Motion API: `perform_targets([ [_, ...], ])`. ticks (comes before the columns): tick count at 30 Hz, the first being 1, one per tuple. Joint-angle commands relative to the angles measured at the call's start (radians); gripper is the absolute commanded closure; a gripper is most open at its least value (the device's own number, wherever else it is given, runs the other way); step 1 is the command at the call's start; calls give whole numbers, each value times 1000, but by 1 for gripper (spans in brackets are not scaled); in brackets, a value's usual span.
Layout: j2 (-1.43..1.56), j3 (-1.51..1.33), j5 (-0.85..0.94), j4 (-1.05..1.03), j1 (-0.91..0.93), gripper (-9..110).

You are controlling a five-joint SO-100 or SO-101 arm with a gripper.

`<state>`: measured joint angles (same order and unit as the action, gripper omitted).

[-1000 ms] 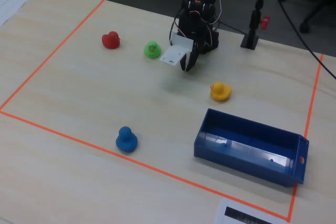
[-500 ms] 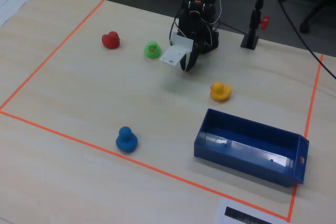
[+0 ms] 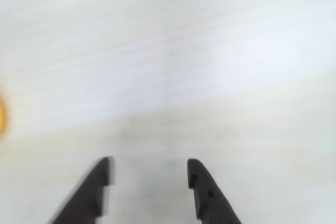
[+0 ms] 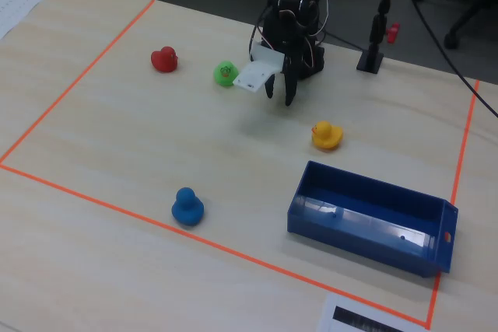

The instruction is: Grasp yellow duck and put it into box.

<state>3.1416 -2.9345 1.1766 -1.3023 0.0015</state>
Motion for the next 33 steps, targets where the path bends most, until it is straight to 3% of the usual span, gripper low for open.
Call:
perform_targets([
  [1, -267, 313, -11, 5, -6, 71],
  [7, -592, 598, -75, -14, -54, 65],
  [13, -733, 732, -198, -72, -210, 60],
  [24, -930, 706, -425, 66, -397, 58],
  [33, -999, 607, -454, 212, -419, 58],
])
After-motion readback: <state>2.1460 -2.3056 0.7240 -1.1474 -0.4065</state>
